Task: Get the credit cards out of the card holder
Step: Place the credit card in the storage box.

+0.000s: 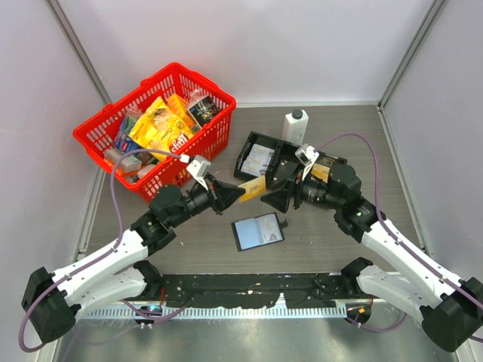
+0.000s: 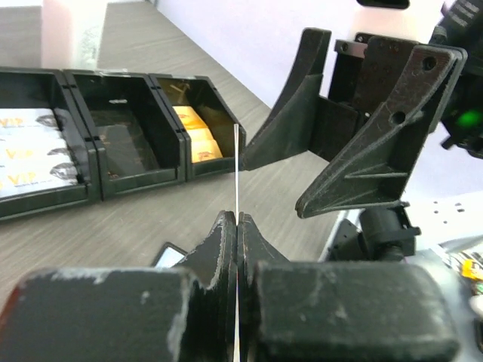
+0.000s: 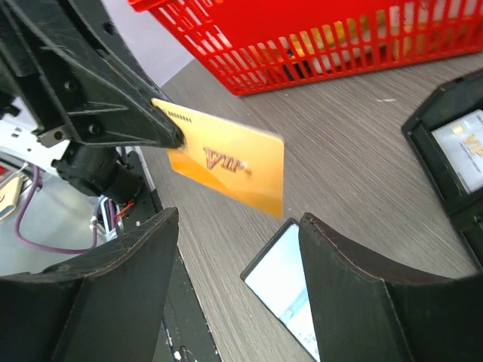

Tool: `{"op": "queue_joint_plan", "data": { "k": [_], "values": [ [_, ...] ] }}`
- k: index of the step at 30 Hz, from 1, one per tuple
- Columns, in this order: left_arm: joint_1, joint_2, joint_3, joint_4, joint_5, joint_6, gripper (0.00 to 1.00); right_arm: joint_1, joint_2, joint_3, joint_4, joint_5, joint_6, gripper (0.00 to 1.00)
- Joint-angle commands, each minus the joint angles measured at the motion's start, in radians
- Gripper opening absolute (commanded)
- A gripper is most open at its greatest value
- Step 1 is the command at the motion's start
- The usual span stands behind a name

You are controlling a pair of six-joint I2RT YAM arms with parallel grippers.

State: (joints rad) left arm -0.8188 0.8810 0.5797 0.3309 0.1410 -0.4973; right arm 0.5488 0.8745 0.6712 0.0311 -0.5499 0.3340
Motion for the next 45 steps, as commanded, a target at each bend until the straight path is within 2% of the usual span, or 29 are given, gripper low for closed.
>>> {"op": "queue_joint_plan", "data": {
  "k": [1, 7, 9, 11, 17, 19, 21, 23, 27, 29, 35, 40, 43, 45],
  "values": [
    [0.066, -0.001, -0.027, 0.15, 0.262, -0.156, 0.0, -0.019, 0.026, 0.008, 0.185, -0.131, -0.01, 0.69],
    [0.092, -0.013, -0.034, 0.198, 0.325, -0.19, 0.0, -0.035, 0.05, 0.016, 0.216, -0.176, 0.002, 0.66],
    [0.093, -0.011, -0.03, 0.204, 0.339, -0.198, 0.0, -0.041, 0.054, 0.013, 0.225, -0.188, 0.007, 0.62],
    [0.093, -0.01, -0.027, 0.204, 0.347, -0.199, 0.0, -0.046, 0.057, 0.011, 0.256, -0.212, 0.025, 0.53],
    [0.096, -0.008, -0.009, 0.168, 0.321, -0.189, 0.0, -0.062, 0.06, 0.002, 0.311, -0.3, 0.077, 0.11],
    [0.096, -0.019, 0.011, 0.096, 0.278, -0.163, 0.14, -0.076, 0.06, 0.004, 0.302, -0.314, 0.088, 0.01],
    [0.096, -0.028, 0.04, 0.007, 0.229, -0.126, 0.29, -0.092, 0.054, 0.005, 0.273, -0.306, 0.097, 0.01],
    [0.096, -0.037, 0.08, -0.105, 0.157, -0.087, 0.5, -0.107, 0.047, 0.019, 0.219, -0.283, 0.092, 0.01],
    [0.096, -0.036, 0.198, -0.373, -0.001, 0.002, 0.55, -0.125, 0.038, 0.079, 0.028, -0.205, 0.06, 0.01],
    [0.098, -0.037, 0.242, -0.473, -0.085, 0.019, 0.69, -0.13, 0.031, 0.116, -0.09, -0.134, 0.051, 0.01],
    [0.11, -0.022, 0.348, -0.717, -0.334, 0.081, 0.83, -0.173, 0.021, 0.201, -0.427, 0.223, 0.031, 0.01],
    [0.177, 0.004, 0.374, -0.826, -0.333, 0.088, 0.93, -0.263, 0.063, 0.257, -0.634, 0.431, 0.027, 0.01],
    [0.214, 0.016, 0.339, -0.837, -0.311, 0.088, 1.0, -0.348, 0.075, 0.283, -0.674, 0.517, 0.033, 0.01],
    [0.216, 0.022, 0.316, -0.846, -0.295, 0.086, 1.0, -0.409, 0.106, 0.286, -0.678, 0.533, 0.027, 0.01]
  ]
}}
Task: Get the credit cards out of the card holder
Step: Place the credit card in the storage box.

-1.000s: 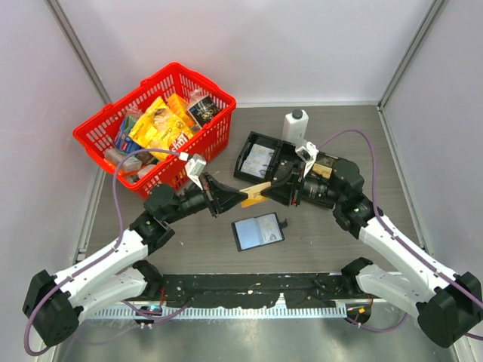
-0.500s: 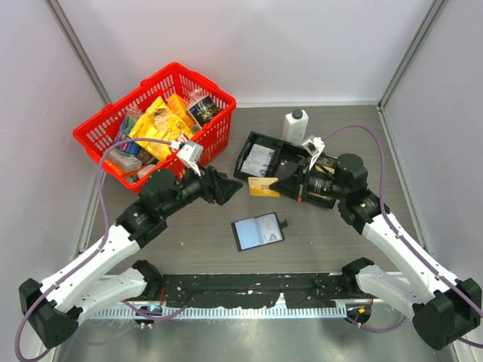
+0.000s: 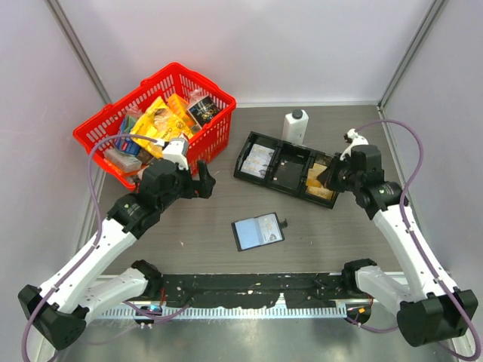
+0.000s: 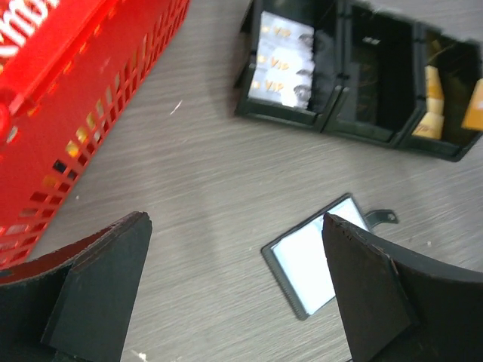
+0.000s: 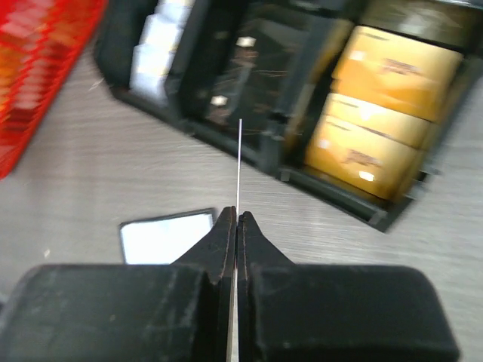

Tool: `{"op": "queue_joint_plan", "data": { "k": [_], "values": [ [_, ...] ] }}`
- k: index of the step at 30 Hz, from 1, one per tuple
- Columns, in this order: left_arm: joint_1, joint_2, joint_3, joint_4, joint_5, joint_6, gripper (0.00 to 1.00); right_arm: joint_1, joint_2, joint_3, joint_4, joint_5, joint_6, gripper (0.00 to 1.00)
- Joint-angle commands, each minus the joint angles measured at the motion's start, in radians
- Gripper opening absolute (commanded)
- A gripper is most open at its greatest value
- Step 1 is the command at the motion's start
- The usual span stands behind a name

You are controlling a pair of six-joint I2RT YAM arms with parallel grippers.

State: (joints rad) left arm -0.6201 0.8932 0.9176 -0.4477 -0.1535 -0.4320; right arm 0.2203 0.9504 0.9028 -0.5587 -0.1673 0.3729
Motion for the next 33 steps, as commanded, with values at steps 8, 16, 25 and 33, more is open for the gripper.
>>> {"op": "queue_joint_plan", "data": {
  "k": [8, 16, 25, 33],
  "values": [
    [0.017, -0.016, -0.039, -0.077, 0.002, 0.029, 1.0, -0.191, 0.197, 0.041, 0.026, 0.075, -0.023, 0.01],
    [0.016, -0.011, -0.042, -0.072, 0.028, 0.032, 1.0, -0.194, 0.349, 0.024, 0.189, -0.051, 0.004, 0.03],
    [0.023, 0.023, -0.033, -0.078, 0.077, 0.036, 1.0, -0.205, 0.464, 0.005, 0.221, -0.086, 0.014, 0.14],
    [0.019, 0.041, -0.02, -0.086, 0.097, 0.013, 0.95, -0.239, 0.355, 0.042, 0.077, 0.075, 0.021, 0.43]
  ]
}}
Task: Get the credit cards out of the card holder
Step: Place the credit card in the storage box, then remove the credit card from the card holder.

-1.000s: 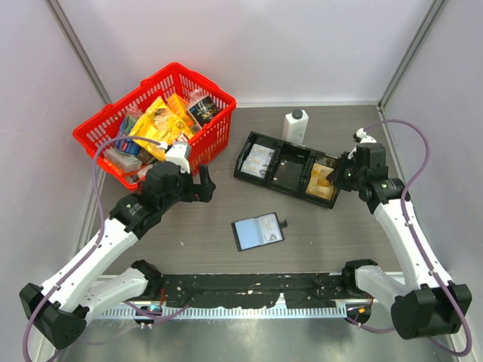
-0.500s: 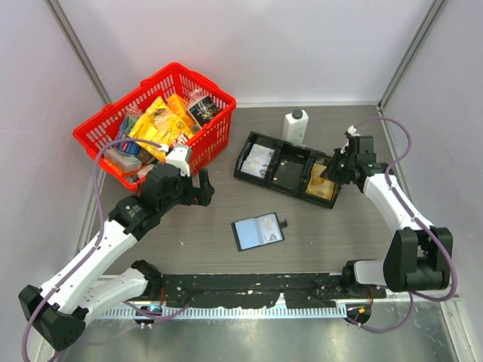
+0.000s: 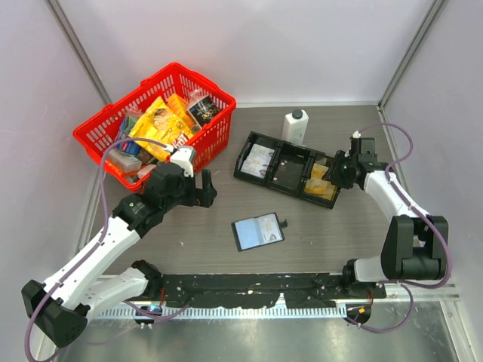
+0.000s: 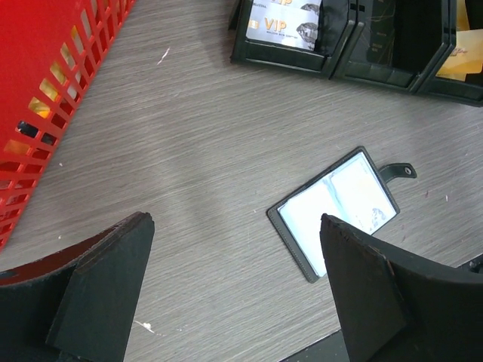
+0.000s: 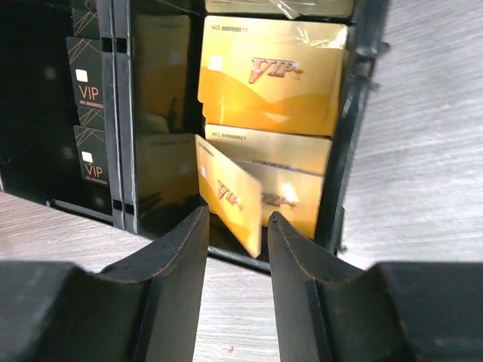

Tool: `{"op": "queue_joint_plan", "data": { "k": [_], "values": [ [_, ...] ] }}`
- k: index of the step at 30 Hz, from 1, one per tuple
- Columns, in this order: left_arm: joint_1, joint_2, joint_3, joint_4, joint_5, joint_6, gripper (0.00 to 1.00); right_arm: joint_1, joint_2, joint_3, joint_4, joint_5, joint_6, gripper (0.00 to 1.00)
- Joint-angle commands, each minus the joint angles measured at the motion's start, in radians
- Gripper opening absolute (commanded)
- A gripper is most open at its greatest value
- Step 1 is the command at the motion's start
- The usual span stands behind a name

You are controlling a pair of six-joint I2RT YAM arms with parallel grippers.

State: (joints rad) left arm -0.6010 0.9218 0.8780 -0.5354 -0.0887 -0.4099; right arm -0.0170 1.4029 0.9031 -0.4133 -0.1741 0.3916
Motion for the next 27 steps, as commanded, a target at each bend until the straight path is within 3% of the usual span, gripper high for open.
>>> {"op": "queue_joint_plan", "data": {
  "k": [1, 4, 9, 15, 21, 27],
  "values": [
    [-0.008, 0.018, 0.022, -0.003, 0.038, -0.021, 0.93, 0.0, -0.105, 0.054, -0.082, 0.09, -0.002, 0.44],
    [-0.048, 0.025, 0.015, -0.006, 0.029, -0.082, 0.92, 0.017, -0.165, 0.074, -0.134, 0.113, -0.019, 0.47],
    [-0.166, 0.051, -0.004, -0.005, -0.057, -0.214, 0.91, 0.149, -0.283, 0.068, -0.133, 0.12, 0.012, 0.52],
    [-0.308, 0.103, -0.033, 0.006, -0.181, -0.415, 0.83, 0.473, -0.375, -0.027, -0.044, 0.162, 0.125, 0.52],
    [-0.422, 0.198, -0.04, 0.023, -0.289, -0.547, 0.76, 0.722, -0.357, -0.131, 0.051, 0.225, 0.217, 0.48],
    [-0.456, 0.307, -0.03, 0.032, -0.361, -0.621, 0.72, 0.839, -0.268, -0.182, 0.099, 0.283, 0.25, 0.42]
  ]
}}
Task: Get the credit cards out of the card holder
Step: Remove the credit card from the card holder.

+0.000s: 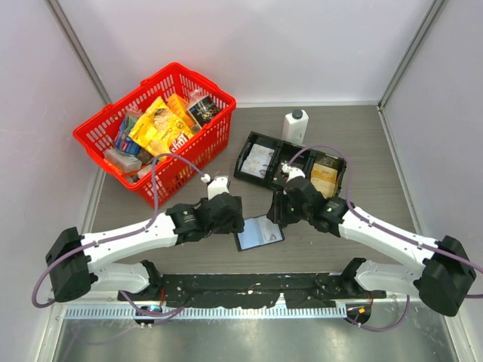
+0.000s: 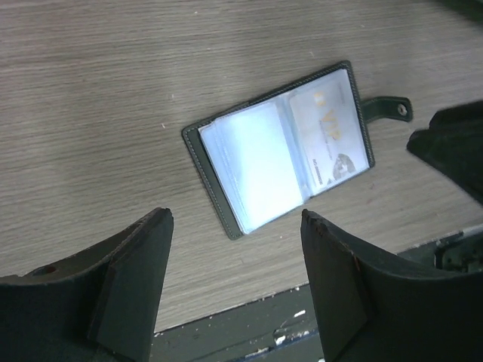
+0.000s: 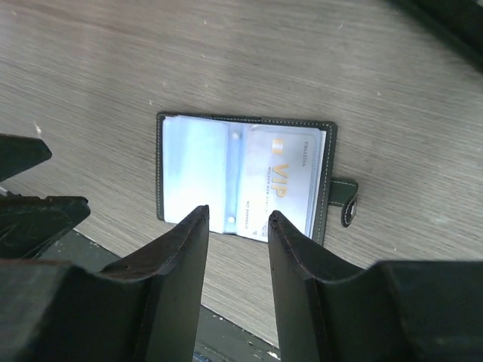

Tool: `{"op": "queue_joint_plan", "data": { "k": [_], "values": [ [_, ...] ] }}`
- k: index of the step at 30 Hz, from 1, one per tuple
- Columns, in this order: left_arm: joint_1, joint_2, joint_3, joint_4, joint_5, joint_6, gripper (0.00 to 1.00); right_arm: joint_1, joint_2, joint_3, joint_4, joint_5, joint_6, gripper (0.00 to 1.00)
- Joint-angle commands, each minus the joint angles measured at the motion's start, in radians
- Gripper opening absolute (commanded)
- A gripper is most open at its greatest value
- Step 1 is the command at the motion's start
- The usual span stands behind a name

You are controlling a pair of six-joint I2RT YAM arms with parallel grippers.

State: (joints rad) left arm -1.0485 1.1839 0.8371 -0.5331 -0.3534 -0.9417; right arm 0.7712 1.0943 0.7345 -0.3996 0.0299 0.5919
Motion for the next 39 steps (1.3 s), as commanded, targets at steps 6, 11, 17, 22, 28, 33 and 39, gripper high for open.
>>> {"op": "queue_joint_plan", "data": {
  "k": [6, 11, 17, 22, 28, 33, 39],
  "values": [
    [-0.01, 0.177, 0.014, 0.061, -0.121, -0.12, 0.73, 0.085, 0.139, -0.018, 0.061, 0.176, 0.052, 0.42],
    [-0.011, 0.29, 0.04, 0.073, -0.111, -0.109, 0.73, 0.091, 0.185, -0.032, 0.08, 0.174, 0.063, 0.43],
    [-0.015, 0.326, 0.017, 0.125, -0.076, -0.12, 0.72, 0.099, 0.226, -0.05, 0.097, 0.188, 0.08, 0.43],
    [-0.019, 0.322, -0.018, 0.168, -0.061, -0.138, 0.7, 0.099, 0.246, -0.075, 0.12, 0.179, 0.088, 0.42],
    [-0.021, 0.339, -0.046, 0.203, -0.045, -0.154, 0.66, 0.1, 0.248, -0.089, 0.142, 0.166, 0.088, 0.4],
    [-0.021, 0.362, -0.055, 0.225, -0.021, -0.163, 0.59, 0.1, 0.256, -0.092, 0.148, 0.159, 0.085, 0.38],
    [-0.027, 0.361, -0.073, 0.24, -0.016, -0.183, 0.51, 0.102, 0.26, -0.092, 0.133, 0.179, 0.083, 0.38]
  ]
}}
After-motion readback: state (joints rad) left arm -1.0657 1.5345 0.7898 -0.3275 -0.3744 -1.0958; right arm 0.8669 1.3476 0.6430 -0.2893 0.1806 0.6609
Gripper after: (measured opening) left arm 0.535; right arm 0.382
